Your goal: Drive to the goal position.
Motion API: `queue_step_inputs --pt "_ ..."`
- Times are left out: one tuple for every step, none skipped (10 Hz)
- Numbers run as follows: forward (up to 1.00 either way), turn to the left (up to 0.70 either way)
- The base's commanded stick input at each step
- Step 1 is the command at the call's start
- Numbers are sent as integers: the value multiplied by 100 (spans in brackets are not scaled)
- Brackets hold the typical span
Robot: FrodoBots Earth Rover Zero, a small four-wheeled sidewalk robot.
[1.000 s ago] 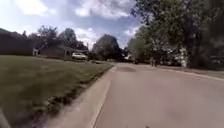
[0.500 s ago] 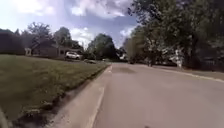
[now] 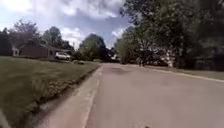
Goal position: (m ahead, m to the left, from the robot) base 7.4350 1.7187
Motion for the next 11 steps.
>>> queue_step_inputs --pt "100 0" --pt "100 0" --pt "100 0" --pt "100 0" --pt "100 0" --pt "100 0" --pt "100 0" --pt "100 0" --pt "100 0" --pt "100 0" --pt "100 0"
